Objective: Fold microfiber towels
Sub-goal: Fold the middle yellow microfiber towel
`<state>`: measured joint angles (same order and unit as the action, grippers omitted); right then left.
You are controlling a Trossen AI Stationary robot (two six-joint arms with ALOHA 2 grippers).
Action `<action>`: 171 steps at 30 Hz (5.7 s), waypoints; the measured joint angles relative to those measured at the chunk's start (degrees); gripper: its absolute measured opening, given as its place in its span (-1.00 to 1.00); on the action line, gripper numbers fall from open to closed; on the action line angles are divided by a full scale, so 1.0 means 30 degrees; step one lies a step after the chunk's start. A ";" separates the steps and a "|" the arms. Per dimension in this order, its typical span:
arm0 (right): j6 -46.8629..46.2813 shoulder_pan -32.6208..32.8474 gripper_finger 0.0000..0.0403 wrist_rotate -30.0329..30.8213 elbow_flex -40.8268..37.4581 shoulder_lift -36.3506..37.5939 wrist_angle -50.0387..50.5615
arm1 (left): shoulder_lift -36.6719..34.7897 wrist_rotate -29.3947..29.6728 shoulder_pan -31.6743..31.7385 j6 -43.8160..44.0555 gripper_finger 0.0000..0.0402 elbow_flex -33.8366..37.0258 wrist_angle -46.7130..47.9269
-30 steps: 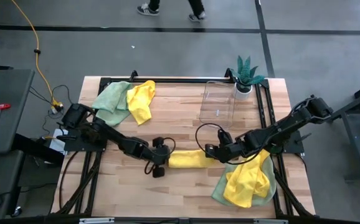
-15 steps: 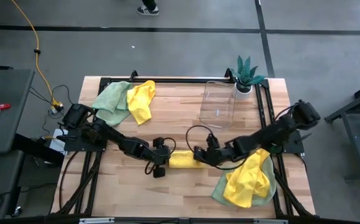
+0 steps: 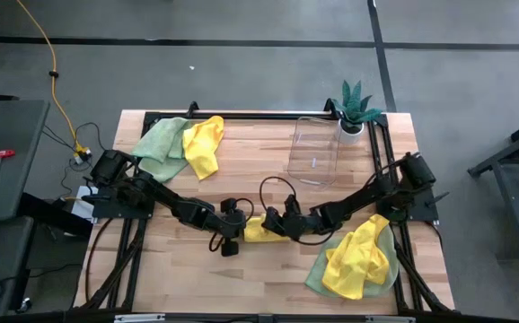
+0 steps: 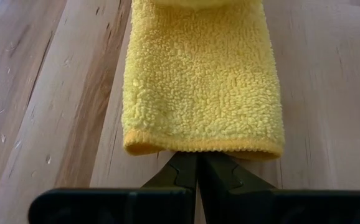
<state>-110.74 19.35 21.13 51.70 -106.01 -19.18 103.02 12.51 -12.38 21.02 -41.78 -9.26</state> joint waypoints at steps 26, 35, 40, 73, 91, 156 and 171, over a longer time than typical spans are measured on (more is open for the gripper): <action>0.4838 -0.0439 0.02 -0.1541 0.0015 -0.0047 -0.4198 | 0.0007 0.0029 0.0007 -0.0044 -1.00 0.0007 -0.0044; 1.1395 -0.0756 0.09 -0.2695 -0.0007 0.3258 0.1116 | -0.1899 -0.0240 0.0015 -0.1204 -1.00 0.0099 0.1810; 1.3909 -0.0514 0.09 -0.2627 -0.0007 0.5005 0.5787 | -0.4171 -0.0135 0.0015 -0.1574 -1.00 0.0100 0.4770; 1.8058 0.0682 -1.00 -0.1898 -0.0015 0.1725 0.8028 | 0.1667 -0.0738 0.0641 -0.5159 -1.00 -0.3719 0.2058; 1.8434 0.0816 -1.00 -0.2632 -0.0015 0.2877 0.9346 | -0.4797 0.2800 0.0926 -0.9314 -1.00 -0.3503 0.9081; 0.9392 0.0204 -0.07 -0.3583 0.3104 0.1223 1.1983 | -1.5985 0.2521 -0.0816 0.4437 -1.00 0.6521 0.4291; 1.1642 -0.1573 -0.06 -0.6913 0.3104 -0.0974 0.9316 | -1.5985 0.2166 -0.0812 0.4439 -1.00 0.6513 0.4291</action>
<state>-75.81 14.64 0.39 61.01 -108.93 8.77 55.07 19.01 -14.82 34.33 -22.24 3.62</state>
